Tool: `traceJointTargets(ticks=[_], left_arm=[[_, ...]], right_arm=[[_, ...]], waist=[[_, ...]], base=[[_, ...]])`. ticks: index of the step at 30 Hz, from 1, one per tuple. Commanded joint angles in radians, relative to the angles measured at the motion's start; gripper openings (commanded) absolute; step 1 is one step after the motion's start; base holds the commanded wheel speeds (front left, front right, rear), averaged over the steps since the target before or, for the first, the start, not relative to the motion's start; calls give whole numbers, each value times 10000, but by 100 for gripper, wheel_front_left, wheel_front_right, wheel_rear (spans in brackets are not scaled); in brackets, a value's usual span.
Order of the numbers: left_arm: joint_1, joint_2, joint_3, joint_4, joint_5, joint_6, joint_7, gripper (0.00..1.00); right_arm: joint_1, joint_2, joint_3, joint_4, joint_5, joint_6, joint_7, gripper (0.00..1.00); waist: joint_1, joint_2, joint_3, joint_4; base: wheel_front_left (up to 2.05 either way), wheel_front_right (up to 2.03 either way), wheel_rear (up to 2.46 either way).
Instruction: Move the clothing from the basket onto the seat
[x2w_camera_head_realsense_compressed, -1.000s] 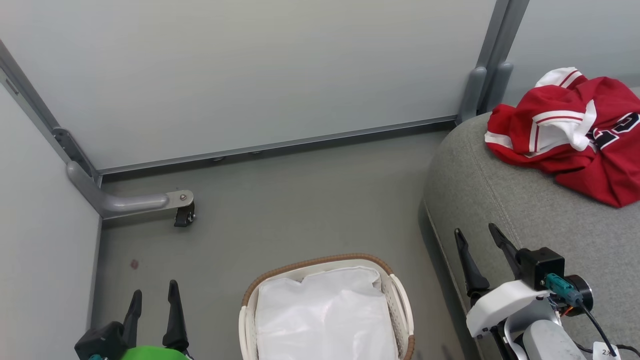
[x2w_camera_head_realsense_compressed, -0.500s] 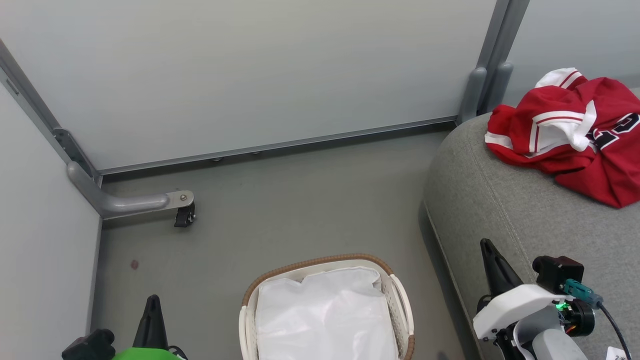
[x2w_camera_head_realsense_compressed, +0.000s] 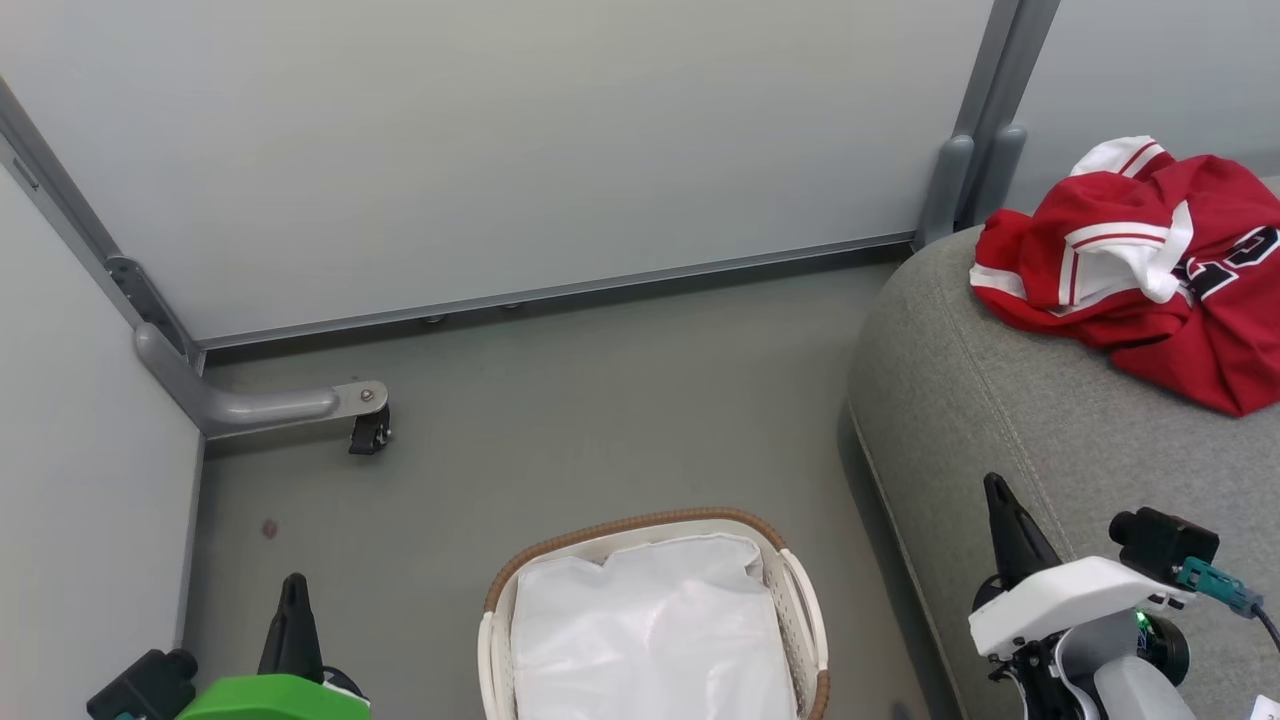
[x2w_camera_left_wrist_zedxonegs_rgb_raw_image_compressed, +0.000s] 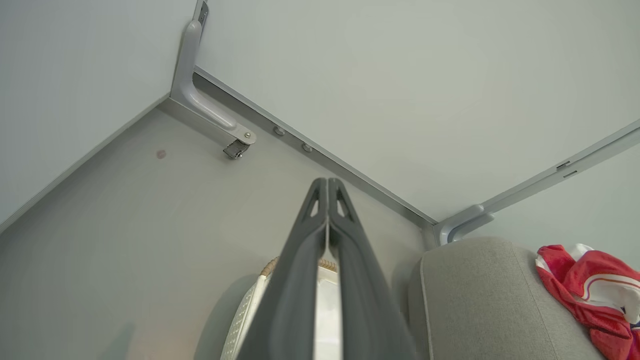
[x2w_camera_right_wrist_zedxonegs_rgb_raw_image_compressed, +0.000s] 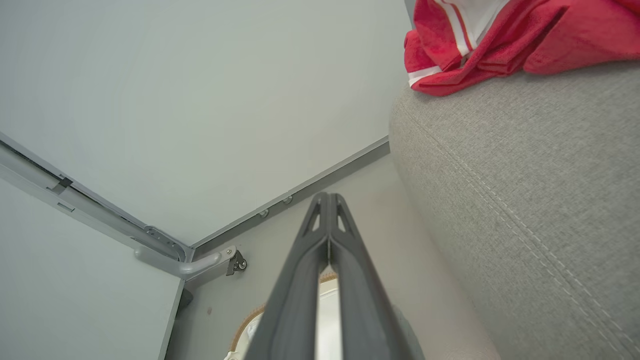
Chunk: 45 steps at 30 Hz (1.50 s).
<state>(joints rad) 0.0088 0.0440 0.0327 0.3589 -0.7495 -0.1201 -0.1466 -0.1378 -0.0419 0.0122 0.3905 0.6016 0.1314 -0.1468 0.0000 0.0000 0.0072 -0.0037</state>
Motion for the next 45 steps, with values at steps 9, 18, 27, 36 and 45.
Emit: traceJointTargets(ticks=[9, 18, 27, 36, 45], left_arm=[[-422, 52, 171, -307, -1333, -46, 397, 0], [-550, 58, 262, -429, -2369, -59, 711, 0], [-650, 64, 348, -543, -3281, -69, 994, 0], [-759, 68, 431, -642, -4153, -80, 1262, 0], [-833, 73, 500, -734, -4933, -92, 1491, 0]], right_arm=[[-27, -58, -222, -378, 1581, -4, 407, 0], [24, -65, -370, -540, 2783, -5, 716, 0], [71, -72, -508, -681, 3858, -6, 999, 0], [110, -78, -632, -815, 4864, -6, 1263, 0], [150, -83, -746, -935, 5778, -7, 1496, 0]], waist=[[0, 0, -4, 4], [0, 0, -7, 7], [0, 0, -11, 10], [0, 0, -15, 14], [0, 0, -18, 17]], base=[[0, 0, 0], [0, 0, 0], [0, 0, 0], [0, 0, 0], [0, 0, 0]])
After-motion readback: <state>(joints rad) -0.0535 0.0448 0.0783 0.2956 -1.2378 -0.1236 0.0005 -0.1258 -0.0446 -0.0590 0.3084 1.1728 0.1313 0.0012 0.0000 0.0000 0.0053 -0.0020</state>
